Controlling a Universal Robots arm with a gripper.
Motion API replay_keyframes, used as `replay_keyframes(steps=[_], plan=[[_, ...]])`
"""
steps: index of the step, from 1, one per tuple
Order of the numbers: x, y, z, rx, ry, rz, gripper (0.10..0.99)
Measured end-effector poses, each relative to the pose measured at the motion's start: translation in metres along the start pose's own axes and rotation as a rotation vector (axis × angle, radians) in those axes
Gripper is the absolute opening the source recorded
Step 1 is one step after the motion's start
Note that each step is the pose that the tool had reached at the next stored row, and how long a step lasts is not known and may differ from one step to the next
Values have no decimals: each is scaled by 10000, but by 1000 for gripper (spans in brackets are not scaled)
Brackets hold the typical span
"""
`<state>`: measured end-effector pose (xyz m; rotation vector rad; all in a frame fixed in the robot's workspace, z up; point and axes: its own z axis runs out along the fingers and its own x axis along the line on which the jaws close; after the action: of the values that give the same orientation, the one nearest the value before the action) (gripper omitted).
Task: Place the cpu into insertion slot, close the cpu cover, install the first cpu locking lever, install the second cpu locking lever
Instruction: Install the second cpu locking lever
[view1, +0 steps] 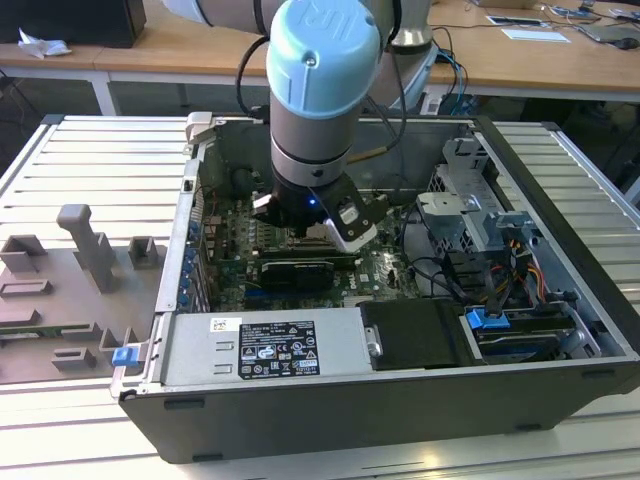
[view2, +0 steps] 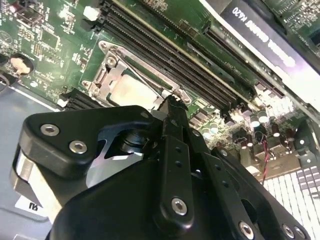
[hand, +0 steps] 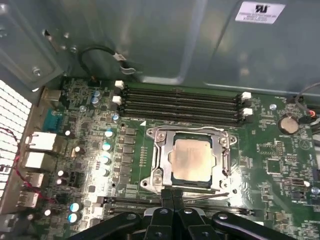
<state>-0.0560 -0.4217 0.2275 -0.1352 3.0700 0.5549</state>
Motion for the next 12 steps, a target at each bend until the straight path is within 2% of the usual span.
replay_keyframes(steps=[2,3,6,9,12], plan=[[15,-24,64,-23,-2,3,106],[32,-33,70,-83,-7,2,106],[71,-51,85,-152,-14,1,106],[144,-73,152,-175,-21,0,106],[181,-87,199,-178,-35,-3,106]])
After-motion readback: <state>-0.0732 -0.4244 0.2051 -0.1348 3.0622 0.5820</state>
